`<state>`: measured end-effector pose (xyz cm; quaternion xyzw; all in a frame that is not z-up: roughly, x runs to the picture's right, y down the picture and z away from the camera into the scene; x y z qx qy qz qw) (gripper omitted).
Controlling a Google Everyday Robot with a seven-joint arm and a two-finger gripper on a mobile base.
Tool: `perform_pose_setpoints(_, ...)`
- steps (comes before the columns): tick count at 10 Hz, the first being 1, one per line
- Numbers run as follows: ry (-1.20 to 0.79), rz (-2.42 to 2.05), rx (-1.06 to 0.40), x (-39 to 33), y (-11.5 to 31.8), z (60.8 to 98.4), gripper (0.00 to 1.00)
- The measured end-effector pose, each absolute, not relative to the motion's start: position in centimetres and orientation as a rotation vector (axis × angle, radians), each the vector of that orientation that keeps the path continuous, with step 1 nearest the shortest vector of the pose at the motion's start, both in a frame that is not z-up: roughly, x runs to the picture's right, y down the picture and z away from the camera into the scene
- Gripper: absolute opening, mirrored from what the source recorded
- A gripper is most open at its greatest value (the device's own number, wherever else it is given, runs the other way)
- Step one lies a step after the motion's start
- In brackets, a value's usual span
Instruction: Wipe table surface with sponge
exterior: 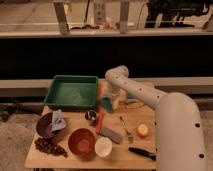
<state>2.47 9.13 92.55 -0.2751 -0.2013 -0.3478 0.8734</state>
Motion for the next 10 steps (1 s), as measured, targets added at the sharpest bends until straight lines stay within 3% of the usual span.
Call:
perform_pose_setpoints(4,-0.431,-0.731,-0.593,3.9,11.2,90.2,0.0)
perform_pose_setpoints(10,-0.323,-0.658,-0.586,10.2,9.6,89.9,0.0)
